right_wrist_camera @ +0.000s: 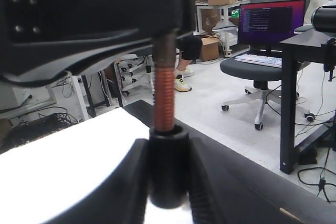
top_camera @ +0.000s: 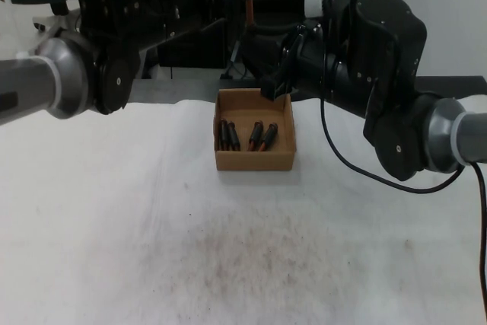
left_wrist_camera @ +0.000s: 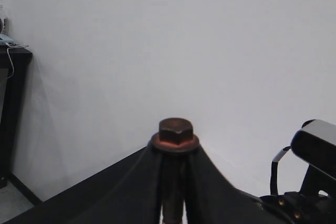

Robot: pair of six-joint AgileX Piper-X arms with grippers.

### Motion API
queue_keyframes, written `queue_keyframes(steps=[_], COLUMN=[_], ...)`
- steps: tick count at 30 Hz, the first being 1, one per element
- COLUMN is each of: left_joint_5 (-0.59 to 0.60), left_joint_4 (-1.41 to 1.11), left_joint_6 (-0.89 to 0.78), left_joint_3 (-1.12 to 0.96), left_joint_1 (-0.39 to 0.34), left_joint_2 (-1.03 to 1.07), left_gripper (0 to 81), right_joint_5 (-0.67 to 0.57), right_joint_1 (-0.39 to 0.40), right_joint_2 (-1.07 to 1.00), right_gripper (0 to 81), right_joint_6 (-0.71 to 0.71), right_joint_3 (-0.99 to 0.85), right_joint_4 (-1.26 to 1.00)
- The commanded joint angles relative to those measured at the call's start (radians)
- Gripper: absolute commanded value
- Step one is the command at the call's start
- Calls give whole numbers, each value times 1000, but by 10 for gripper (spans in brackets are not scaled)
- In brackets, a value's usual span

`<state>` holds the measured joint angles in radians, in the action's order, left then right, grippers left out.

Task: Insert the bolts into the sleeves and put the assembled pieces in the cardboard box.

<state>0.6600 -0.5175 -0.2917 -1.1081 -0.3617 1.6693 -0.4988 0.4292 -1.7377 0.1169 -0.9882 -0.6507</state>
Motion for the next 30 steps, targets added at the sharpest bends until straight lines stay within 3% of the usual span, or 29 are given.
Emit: queue_keyframes(steps=[1, 26, 28, 30], left_joint_5=[7, 61, 70, 108], left_joint_4=[29, 214, 214, 214], left_joint_6=[0, 158, 158, 158], left_joint_3=[-12, -12, -12, -12], left_joint_1=[-4, -4, -4, -2], left_joint_2=[-2, -4, -4, -4], left_gripper=[3, 6, 56, 163], right_joint_5=[0, -2, -2, -2], right_joint_1=[0, -41, -43, -45], right_joint_2=[4, 4, 4, 4], right_gripper=[9, 9, 9, 9], right_joint_6=[-5, 5, 16, 21], right_joint_3=[-6, -55, -55, -55], right_joint_4=[-29, -27, -27, -27])
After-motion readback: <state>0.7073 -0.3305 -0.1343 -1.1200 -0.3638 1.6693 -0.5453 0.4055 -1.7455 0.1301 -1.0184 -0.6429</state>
